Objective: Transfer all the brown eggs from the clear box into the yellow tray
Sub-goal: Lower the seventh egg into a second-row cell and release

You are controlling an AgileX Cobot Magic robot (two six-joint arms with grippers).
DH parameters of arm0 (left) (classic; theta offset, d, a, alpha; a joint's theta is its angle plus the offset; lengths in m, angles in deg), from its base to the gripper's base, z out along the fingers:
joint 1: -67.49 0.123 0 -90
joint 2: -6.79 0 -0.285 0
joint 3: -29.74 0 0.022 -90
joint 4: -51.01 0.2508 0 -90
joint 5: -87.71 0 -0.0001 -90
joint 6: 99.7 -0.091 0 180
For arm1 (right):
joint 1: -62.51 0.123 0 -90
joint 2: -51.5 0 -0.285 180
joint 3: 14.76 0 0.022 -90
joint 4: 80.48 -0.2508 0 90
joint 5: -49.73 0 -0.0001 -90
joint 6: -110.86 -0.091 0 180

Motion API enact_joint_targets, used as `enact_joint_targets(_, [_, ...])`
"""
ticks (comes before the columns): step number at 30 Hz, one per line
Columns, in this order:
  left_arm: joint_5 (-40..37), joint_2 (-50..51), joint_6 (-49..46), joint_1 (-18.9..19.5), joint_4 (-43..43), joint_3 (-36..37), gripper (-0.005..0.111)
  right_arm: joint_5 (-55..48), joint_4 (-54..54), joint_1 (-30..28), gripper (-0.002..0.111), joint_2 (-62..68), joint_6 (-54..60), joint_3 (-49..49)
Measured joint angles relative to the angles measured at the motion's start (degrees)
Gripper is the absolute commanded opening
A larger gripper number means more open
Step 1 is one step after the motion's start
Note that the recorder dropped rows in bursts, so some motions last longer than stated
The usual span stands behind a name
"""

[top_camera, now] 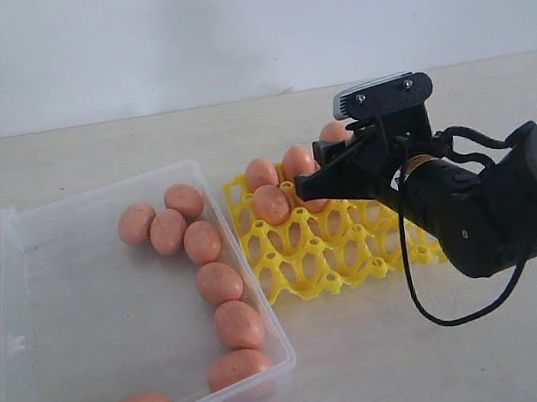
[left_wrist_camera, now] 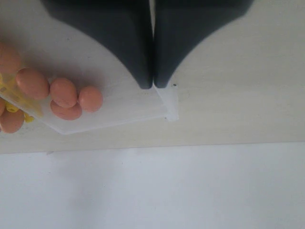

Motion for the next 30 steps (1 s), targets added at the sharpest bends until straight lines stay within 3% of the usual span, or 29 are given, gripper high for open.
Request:
enact_joint_targets(27, [0.0, 0.0, 0.0, 0.0, 0.0, 0.0, -0.004, -1.3, -1.1, 0.0, 0.000, 1.0, 0.0, 0.0])
enact_joint_targets(30, [0.0, 0.0, 0.0, 0.0, 0.0, 0.0, -0.004, -1.3, -1.1, 0.0, 0.008, 1.0, 0.0, 0.0])
